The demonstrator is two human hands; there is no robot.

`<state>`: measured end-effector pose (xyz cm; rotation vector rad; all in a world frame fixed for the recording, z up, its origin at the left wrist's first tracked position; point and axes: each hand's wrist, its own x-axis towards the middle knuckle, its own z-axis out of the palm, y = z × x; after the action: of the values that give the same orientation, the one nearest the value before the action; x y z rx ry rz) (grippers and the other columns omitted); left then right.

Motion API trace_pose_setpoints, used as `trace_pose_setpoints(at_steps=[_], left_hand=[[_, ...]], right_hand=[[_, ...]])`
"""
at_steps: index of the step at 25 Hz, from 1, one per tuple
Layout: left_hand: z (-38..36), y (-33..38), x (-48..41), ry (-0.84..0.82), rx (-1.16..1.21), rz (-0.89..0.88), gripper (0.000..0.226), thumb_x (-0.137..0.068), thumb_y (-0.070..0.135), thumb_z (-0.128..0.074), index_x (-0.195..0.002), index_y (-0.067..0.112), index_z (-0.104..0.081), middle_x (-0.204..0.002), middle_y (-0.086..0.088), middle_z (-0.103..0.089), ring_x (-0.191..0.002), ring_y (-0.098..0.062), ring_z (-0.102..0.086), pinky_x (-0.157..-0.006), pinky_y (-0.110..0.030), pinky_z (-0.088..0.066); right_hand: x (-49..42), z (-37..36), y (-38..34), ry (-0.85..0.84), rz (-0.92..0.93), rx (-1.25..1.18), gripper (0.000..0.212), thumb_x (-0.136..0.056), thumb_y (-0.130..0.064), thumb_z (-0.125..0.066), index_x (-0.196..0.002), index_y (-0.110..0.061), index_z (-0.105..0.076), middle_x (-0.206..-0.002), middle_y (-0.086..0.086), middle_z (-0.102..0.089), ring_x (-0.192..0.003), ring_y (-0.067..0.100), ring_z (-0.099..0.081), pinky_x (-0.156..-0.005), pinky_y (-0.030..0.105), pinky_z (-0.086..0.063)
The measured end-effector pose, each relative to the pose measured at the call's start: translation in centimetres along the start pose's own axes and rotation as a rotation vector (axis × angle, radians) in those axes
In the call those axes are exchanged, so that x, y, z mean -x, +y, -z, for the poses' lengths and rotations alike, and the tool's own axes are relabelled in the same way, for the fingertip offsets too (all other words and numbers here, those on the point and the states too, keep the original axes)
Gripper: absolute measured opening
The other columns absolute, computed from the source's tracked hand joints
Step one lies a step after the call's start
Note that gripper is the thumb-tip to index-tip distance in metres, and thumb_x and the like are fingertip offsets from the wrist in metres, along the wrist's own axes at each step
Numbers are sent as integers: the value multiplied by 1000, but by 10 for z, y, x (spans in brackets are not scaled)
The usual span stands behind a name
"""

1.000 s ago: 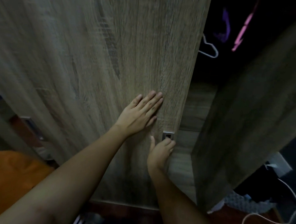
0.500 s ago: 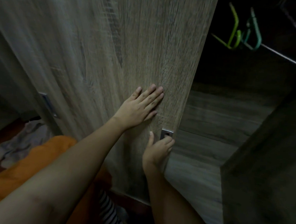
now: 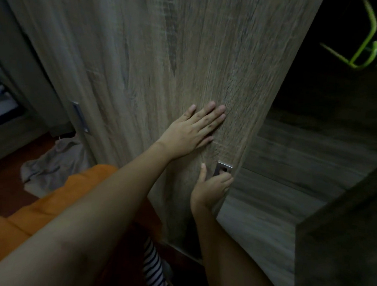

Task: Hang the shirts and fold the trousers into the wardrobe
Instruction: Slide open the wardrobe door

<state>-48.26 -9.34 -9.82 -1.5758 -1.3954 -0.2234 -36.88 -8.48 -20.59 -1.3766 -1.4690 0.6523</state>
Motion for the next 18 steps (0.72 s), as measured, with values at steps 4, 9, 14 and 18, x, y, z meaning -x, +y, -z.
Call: trace_pose_setpoints(at_steps=[4, 9, 14, 18], left_hand=[[20, 7, -4, -107, 66, 73, 56, -98, 35, -31, -146, 8, -21, -152, -8, -32, -144, -22, -15, -113, -38, -19], [72, 50, 61, -368, 243, 502, 59, -96, 38, -27, -144, 5, -14, -151, -9, -12, -140, -22, -14, -111, -40, -22], [147, 79, 176, -589, 5, 757, 64, -92, 42, -32, -140, 1, -37, -148, -13, -36, -135, -24, -26, -102, -45, -32], [199, 66, 229, -723, -139, 925, 64, -92, 46, -30, -139, 4, -42, -147, -12, -38, -135, -26, -33, -103, -48, -36]], right_hand=[[1, 4, 0, -82, -77, -56, 45, -74, -27, -76, -99, 3, -53, -105, 25, -52, -98, 42, -53, -83, 45, -43], [12, 25, 27, -192, 131, -79, 28, -78, -13, -57, -104, -4, -52, -106, 18, -51, -96, 36, -54, -82, 52, -48], [34, 26, -1, -449, 494, -128, 25, -84, -20, -44, -96, -1, -56, -96, 18, -53, -87, 31, -54, -79, 39, -44], [74, -7, -63, -703, 654, -189, 24, -92, -20, -48, -104, 0, -55, -104, 17, -52, -92, 28, -52, -81, 37, -44]])
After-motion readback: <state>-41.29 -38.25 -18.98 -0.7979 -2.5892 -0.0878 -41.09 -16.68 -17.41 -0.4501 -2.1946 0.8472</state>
